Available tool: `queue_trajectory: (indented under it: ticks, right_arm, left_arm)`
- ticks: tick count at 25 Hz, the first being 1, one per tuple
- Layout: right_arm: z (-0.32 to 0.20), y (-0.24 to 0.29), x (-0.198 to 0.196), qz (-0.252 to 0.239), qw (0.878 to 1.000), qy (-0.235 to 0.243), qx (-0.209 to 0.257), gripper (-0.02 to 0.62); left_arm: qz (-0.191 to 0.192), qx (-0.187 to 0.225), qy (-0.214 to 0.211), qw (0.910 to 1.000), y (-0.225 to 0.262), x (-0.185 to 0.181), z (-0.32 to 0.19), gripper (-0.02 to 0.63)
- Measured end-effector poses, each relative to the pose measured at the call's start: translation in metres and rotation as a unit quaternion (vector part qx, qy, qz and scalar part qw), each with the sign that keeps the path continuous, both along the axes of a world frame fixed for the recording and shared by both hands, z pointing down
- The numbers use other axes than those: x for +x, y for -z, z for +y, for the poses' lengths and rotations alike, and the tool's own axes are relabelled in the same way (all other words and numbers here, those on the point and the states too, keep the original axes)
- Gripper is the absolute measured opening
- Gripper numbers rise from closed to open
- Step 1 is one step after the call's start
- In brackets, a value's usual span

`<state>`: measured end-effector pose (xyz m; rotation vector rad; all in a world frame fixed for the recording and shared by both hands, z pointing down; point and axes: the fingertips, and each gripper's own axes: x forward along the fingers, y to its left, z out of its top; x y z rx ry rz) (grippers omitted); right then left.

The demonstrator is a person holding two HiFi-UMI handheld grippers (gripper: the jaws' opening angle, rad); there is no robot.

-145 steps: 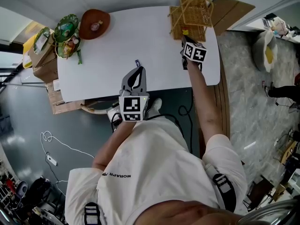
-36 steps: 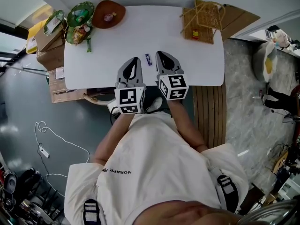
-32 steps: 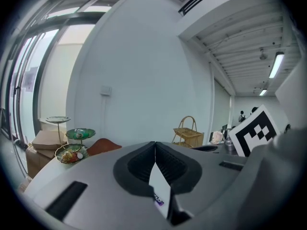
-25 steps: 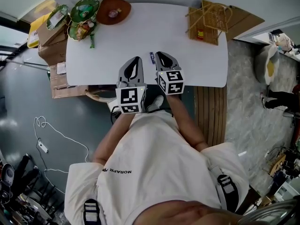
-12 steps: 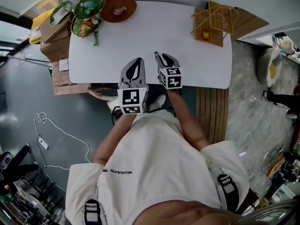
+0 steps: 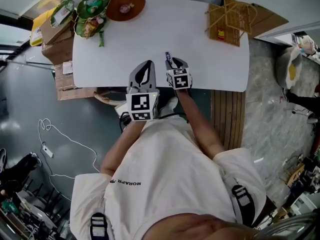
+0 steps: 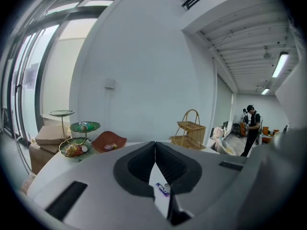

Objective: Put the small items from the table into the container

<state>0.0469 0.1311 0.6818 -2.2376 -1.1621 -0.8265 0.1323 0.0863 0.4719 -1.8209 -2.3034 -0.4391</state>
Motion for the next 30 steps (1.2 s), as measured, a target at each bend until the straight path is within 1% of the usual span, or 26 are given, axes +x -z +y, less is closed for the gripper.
queue_trajectory:
  ticks: [12,16,20,30]
  right_arm:
    - [0.0,-0.042,-0.001,-0.034,0.999,0.015,0.029,0.143]
    - [-0.002,-0.054,-0.005,-0.041,0.998,0.013,0.04,0.144]
    - [-0.001,-0.064,-0.002,-0.047,0.998,0.019,0.038,0.144]
    - [0.001,-0.078,-0.005,-0.061,0.997,0.009,0.055,0.144]
  left_arm:
    - [0.004,0.007,0.0,1.0,-0.007,0.0,0.0,0.005]
    - [0.007,0.011,-0.001,0.9999,-0.008,-0.002,-0.002,0.005]
    - [0.009,0.009,0.001,0.9999,-0.01,0.001,-0.001,0.005]
    - [0.017,0.012,-0.004,0.9998,-0.012,0.001,0.003,0.005]
